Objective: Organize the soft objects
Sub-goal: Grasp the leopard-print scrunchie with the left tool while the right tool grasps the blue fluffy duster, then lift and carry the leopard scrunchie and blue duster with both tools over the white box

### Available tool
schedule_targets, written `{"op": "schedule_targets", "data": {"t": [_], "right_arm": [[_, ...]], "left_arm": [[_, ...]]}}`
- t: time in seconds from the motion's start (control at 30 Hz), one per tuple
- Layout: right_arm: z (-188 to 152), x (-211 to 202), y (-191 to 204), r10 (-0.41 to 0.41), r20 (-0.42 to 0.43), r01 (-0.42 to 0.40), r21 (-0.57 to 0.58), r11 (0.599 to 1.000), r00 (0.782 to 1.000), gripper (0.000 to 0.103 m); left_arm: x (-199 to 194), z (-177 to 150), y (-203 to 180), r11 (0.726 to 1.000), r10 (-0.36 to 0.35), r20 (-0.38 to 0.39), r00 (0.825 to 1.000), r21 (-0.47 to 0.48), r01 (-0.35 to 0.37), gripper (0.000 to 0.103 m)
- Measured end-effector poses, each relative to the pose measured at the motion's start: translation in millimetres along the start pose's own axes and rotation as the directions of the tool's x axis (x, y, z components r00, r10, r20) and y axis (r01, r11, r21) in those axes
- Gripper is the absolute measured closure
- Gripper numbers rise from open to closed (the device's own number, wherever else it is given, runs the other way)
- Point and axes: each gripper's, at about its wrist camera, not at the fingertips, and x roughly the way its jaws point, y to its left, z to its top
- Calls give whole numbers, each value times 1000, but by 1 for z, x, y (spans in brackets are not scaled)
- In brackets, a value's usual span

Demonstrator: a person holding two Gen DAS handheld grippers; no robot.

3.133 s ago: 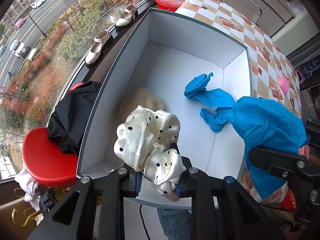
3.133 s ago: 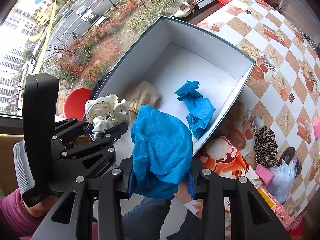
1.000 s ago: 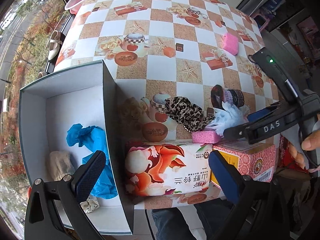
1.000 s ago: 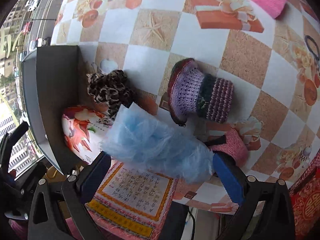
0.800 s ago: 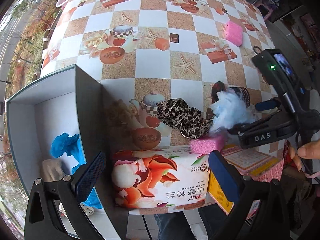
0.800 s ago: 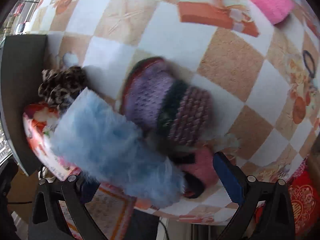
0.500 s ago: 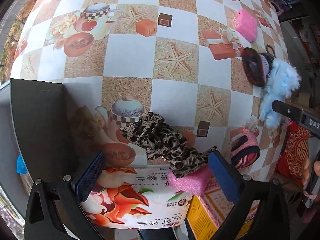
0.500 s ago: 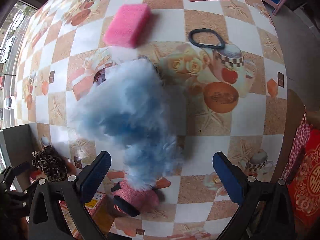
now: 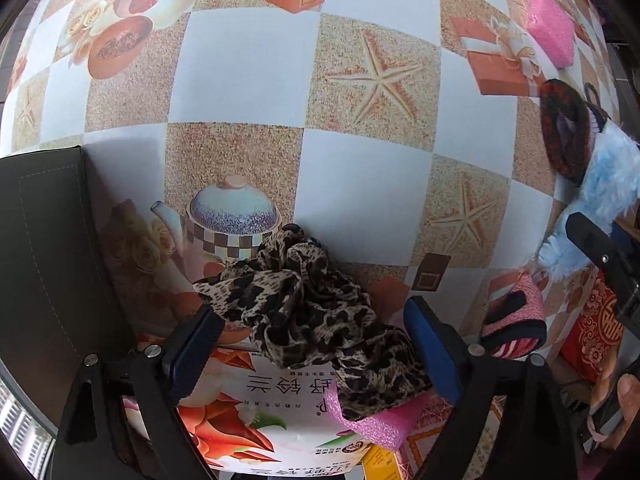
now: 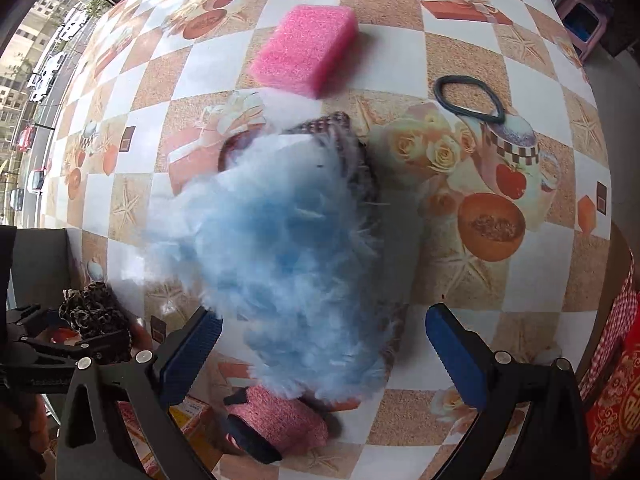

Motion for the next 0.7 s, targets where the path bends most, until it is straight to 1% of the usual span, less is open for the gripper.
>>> {"op": "schedule_targets", "data": {"t": [0.03, 0.07, 0.1, 0.13, 0.17, 0.2, 0.27, 0.3, 0.33, 0.4, 0.5, 0.6, 0.7], "right_arm": [[-1, 2, 5, -1, 0, 1, -12, 1000, 1000, 0], [-3, 3, 9, 1, 3, -1, -19, 1000, 1000, 3], [-3, 3, 14, 7, 6, -7, -19, 1000, 1000, 13], [-4, 5, 15, 18, 3, -18, -13, 1000, 1000, 21], [-6, 7, 13, 28, -10, -28, 1, 1000, 1000, 41], [3, 10, 26, 36, -24, -36, 20, 999, 999, 61], [1, 10, 20, 61, -22, -60, 51, 997, 998, 63], [-1, 8, 19, 68, -19, -67, 52, 996, 997, 64], [-3, 5, 17, 72, -14, -71, 47, 996, 997, 64], [-8, -3, 17, 78, 5, -78, 40, 996, 997, 64], [-13, -18, 15, 105, 35, -107, 51, 993, 994, 64], [-15, -32, 14, 123, 65, -126, 46, 991, 990, 64], [-18, -48, 18, 137, 92, -141, 39, 989, 986, 64]], "left_arm": [[3, 1, 0, 1000, 0, -9, 1000, -5, 0, 14], [5, 2, 0, 1000, 2, -17, 1000, -8, -2, 15], [7, 3, 0, 1000, -3, -23, 1000, -8, 2, 19], [10, 4, -2, 1000, -4, -29, 1000, -7, 4, 21], [10, 5, -5, 1000, -1, -23, 1000, -2, 0, 22], [10, 3, -7, 1000, 0, -14, 1000, 9, 0, 26], [3, 3, -12, 999, 9, 19, 1000, 37, -10, 47], [-1, 2, -15, 999, 3, 37, 999, 51, -5, 68], [-4, 2, -15, 998, -14, 48, 999, 60, 11, 72], [-11, 0, -15, 997, -48, 85, 995, 71, 42, 78], [-29, -1, -17, 996, -28, 170, 985, 88, 13, 78], [-51, -7, -18, 995, -15, 255, 967, 100, -10, 78], [-75, -12, -19, 993, 5, 332, 943, 106, -43, 78]]}}
